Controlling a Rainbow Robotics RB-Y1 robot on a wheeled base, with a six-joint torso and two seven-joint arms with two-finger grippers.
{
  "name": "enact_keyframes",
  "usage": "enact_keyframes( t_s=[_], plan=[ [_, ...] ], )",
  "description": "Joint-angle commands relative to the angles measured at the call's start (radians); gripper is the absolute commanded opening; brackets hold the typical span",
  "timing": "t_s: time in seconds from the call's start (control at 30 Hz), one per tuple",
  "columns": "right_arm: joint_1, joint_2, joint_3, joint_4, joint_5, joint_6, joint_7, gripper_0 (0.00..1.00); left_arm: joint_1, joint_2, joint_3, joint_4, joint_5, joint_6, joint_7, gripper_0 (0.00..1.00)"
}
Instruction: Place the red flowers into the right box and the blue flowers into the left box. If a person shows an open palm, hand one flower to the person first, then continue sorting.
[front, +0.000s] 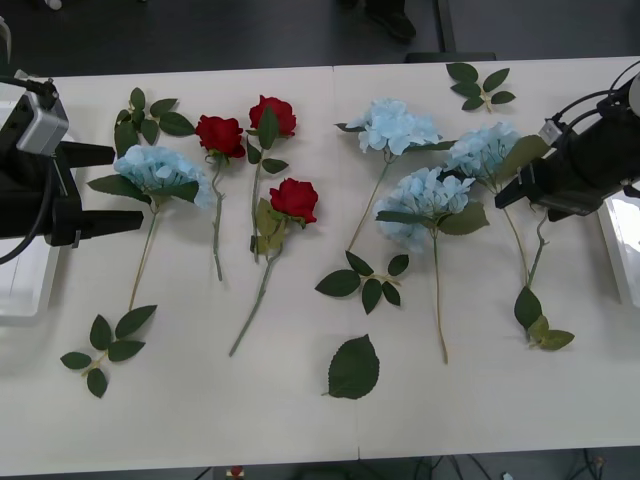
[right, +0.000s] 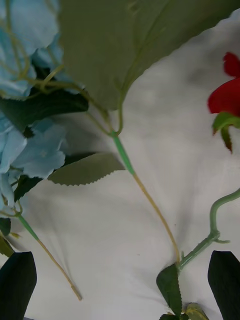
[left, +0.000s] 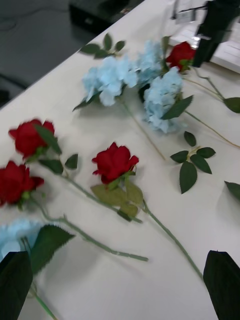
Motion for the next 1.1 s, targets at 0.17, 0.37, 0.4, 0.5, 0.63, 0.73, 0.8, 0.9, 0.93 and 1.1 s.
enact_keyframes(
  t_s=[0.17,0.37,0.4,0.5,0.63,0.73,0.8,0.9,0.93,1.1],
  plan=[
    [-0.139,0.008,-0.005,0.155,0.022,0.014,0.176,1.0,-0.083,-0.005,-0.087,0.083,-0.257,0.007,0.397,1.0],
    [-0.145,0.014,0.021,0.232,0.081,-0.04,0.26,1.0,-0.152,-0.061,-0.155,0.177,-0.412,0.007,0.535,1.0],
    [-0.145,0.016,0.041,0.242,0.076,-0.048,0.26,1.0,-0.163,-0.073,-0.168,0.197,-0.437,0.007,0.558,1.0],
    [-0.146,0.022,0.08,0.25,0.075,-0.066,0.254,1.0,-0.186,-0.103,-0.193,0.237,-0.5,0.007,0.578,1.0],
    [-0.146,0.061,0.097,0.276,0.081,-0.095,0.245,1.0,-0.223,-0.151,-0.214,0.319,-0.561,0.007,0.591,1.0],
    [-0.146,0.105,0.097,0.316,0.105,-0.13,0.251,1.0,-0.255,-0.169,-0.248,0.384,-0.567,-0.007,0.602,1.0],
    [-0.146,0.128,0.095,0.327,0.131,-0.15,0.251,1.0,-0.271,-0.177,-0.262,0.413,-0.569,-0.01,0.61,1.0],
    [-0.146,0.148,0.09,0.342,0.145,-0.158,0.245,1.0,-0.294,-0.189,-0.276,0.456,-0.572,-0.016,0.622,1.0],
    [-0.146,0.151,0.09,0.344,0.15,-0.158,0.243,1.0,-0.303,-0.194,-0.28,0.467,-0.575,-0.015,0.627,1.0],
    [-0.146,0.16,0.089,0.362,0.156,-0.166,0.242,1.0,-0.367,-0.206,-0.339,0.52,-0.643,-0.016,0.67,1.0]
  ],
)
